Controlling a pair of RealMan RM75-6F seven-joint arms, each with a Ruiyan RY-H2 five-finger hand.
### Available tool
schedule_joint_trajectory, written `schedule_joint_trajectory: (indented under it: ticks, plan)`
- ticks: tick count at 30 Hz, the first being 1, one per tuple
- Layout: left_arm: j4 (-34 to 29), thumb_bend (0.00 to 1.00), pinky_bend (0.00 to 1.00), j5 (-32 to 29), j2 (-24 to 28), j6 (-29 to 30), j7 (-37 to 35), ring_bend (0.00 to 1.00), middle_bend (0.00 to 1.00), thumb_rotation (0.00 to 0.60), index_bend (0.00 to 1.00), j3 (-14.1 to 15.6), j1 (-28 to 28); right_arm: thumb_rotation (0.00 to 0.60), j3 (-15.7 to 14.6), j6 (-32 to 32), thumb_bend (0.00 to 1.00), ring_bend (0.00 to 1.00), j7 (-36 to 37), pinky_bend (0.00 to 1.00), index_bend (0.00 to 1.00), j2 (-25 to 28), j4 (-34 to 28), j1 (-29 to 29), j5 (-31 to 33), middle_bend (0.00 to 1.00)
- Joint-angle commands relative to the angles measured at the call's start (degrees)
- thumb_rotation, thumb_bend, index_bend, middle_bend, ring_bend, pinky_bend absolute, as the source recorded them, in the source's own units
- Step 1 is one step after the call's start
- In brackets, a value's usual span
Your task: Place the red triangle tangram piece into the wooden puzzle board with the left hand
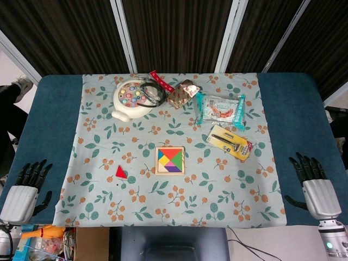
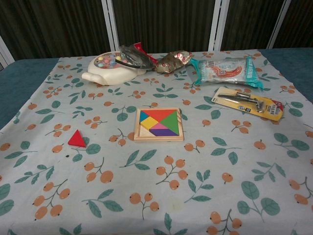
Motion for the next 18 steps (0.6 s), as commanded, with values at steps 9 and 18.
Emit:
schedule_joint_trajectory:
  ticks: [9, 18]
  plan:
    - [1.20, 0.44, 0.24, 0.85, -2.32, -2.36, -0.97, 0.10, 0.08, 0.600, 0.00, -0.02, -2.02, 0.600, -0.17, 0.32, 0.15, 0.00, -0.46, 0.00, 0.00, 0.17, -0.31, -0.16, -0.56, 0.00]
    - [7.71, 0.44, 1.00, 0.38, -15.38, -11.31, 1.79, 1.00, 1.00, 0.600, 0.29, -3.99, -10.80, 0.600, -0.47, -1.50, 0.15, 0.00, -0.27, 0.00, 0.00, 0.52, -0.86, 0.51, -0.36, 0.00]
